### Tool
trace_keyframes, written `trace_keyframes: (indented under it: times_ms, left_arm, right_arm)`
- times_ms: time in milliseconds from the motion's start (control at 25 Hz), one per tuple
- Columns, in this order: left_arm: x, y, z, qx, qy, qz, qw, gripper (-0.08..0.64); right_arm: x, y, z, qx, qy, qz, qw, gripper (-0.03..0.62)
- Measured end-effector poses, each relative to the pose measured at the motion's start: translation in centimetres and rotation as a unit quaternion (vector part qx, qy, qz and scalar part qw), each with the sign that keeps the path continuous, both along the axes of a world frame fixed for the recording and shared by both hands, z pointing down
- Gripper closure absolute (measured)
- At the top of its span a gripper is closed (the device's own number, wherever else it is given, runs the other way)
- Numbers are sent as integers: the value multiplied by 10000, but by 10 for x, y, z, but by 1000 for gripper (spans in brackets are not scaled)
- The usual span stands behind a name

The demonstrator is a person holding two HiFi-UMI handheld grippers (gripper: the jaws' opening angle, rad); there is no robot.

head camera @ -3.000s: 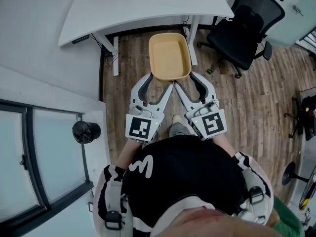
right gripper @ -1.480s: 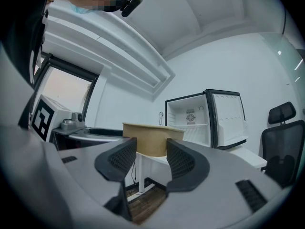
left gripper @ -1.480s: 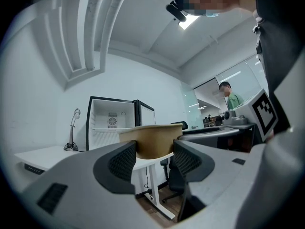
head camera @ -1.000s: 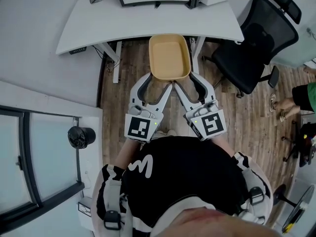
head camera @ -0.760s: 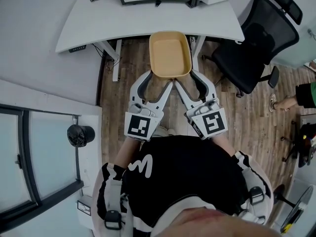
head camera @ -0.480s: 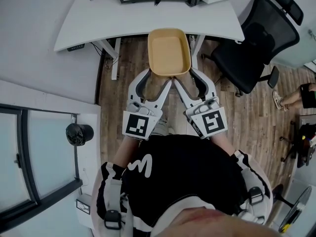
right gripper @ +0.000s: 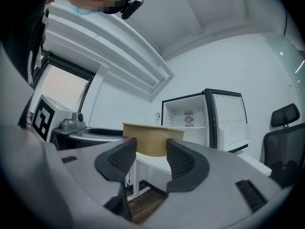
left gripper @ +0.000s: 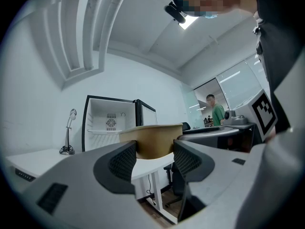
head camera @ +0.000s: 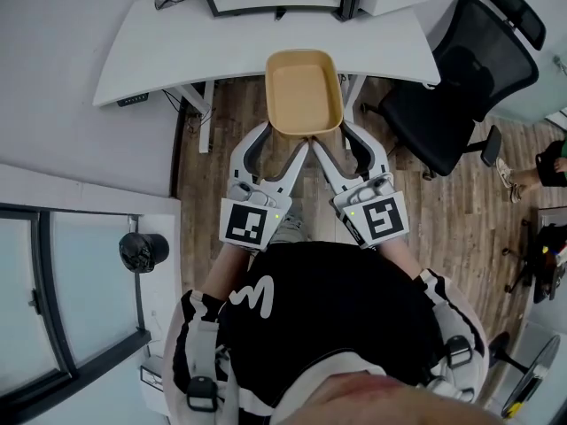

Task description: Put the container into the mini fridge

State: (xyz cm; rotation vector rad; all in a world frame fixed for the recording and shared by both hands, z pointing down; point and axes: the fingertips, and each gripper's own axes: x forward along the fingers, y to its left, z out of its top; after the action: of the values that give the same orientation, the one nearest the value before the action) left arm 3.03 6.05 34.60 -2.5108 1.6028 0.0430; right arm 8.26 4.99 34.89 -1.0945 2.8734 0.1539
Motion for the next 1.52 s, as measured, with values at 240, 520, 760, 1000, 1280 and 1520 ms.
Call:
trace_keyframes:
  times_ms: [240, 520, 760, 1000, 1280, 1520]
  left_arm:
    - [-7, -29, -3, 17, -49, 40, 10000, 318]
    - [-20, -60, -3, -3, -41, 91, 10000, 317]
    - [-31, -90, -3, -3, -6, 148, 9999, 318]
    - [-47, -127, -6, -7, 6, 180, 9998, 318]
    - [-67, -169, -11, -23, -52, 255, 9997, 318]
    - [-81, -199, -16, -7, -65, 294, 9995, 318]
  right_arm:
    - [-7, -29, -1, -36, 18, 82, 10000, 390]
    - [-18, -60, -4, -43, -1, 159, 9999, 390]
    - [-29, -91, -3, -100, 14, 234, 9997, 390]
    - [-45, -127, -3, -185, 88, 273, 9994, 390]
    - [-67, -167, -11, 2, -50, 233, 9997, 390]
    - [-80, -196, -18, 50, -82, 256, 9996, 390]
